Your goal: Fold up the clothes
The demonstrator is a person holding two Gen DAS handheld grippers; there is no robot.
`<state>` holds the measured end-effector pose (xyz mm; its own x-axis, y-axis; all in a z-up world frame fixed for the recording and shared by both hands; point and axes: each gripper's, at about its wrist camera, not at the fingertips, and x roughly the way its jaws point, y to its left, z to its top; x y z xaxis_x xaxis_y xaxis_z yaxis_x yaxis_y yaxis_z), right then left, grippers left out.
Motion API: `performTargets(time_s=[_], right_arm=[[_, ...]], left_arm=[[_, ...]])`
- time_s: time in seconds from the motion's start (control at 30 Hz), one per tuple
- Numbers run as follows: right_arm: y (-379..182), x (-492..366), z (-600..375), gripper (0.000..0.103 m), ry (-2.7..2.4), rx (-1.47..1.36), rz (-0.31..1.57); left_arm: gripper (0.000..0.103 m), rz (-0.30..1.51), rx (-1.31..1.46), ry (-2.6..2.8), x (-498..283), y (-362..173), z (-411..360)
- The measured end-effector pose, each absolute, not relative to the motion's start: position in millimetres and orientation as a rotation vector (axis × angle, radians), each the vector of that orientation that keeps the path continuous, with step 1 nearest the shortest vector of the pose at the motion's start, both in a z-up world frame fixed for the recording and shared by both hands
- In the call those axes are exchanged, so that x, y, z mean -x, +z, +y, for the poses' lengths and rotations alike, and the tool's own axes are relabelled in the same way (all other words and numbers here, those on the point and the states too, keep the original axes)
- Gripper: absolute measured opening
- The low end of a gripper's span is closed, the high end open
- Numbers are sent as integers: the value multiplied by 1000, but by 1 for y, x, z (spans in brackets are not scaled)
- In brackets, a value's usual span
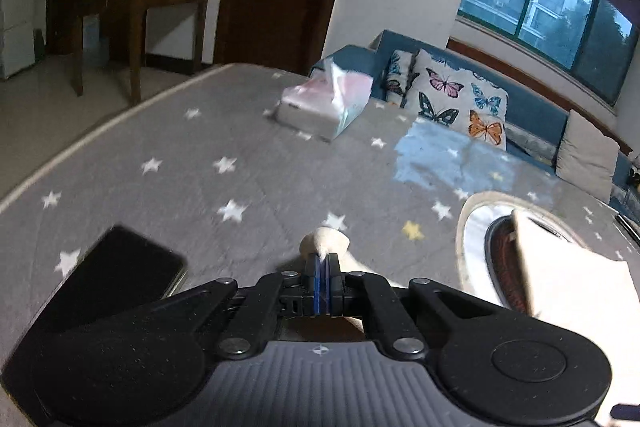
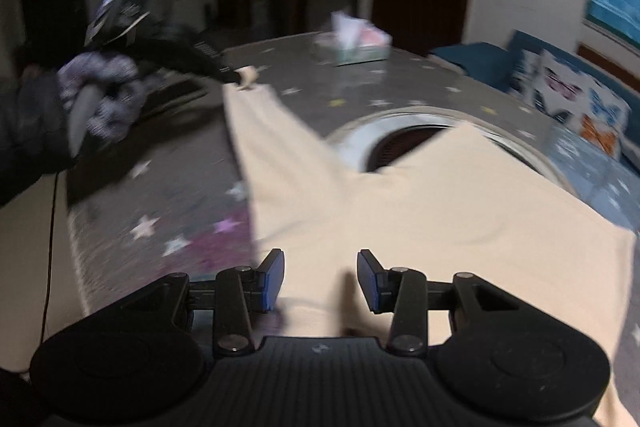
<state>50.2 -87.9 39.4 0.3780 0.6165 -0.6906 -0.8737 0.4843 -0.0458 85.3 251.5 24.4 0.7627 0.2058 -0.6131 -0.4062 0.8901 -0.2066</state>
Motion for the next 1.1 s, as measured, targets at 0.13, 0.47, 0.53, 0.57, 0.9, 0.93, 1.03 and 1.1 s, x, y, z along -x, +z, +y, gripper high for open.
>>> performTargets(time_s=[0.13,0.47,0.53,0.57,0.9,0.93,1.03,1.1], right_arm=[[29,-32,-67,37,996,535,632],[33,-29,-66,6,1032,484,619],[30,-30,-67,6,1044,487,639],[26,-29,-65,6,1050,497,645],[39,-39,-61,43,1074,473,634],[41,-42,-60,48,1066,463,631],[40,-48,-58,52,1051,448,645],[33,-49,-55,58,1059,447,667]], left_arm=[[2,602,344,324,-82,26,252],[2,511,354,290,-72,46,254],[2,529,358,298,-70,41,256],[3,543,360,303,-70,37,257],[8,628,368,333,-57,13,262],[11,626,371,336,-54,13,261],[31,617,376,332,-46,16,258],[44,612,369,336,-42,18,254]])
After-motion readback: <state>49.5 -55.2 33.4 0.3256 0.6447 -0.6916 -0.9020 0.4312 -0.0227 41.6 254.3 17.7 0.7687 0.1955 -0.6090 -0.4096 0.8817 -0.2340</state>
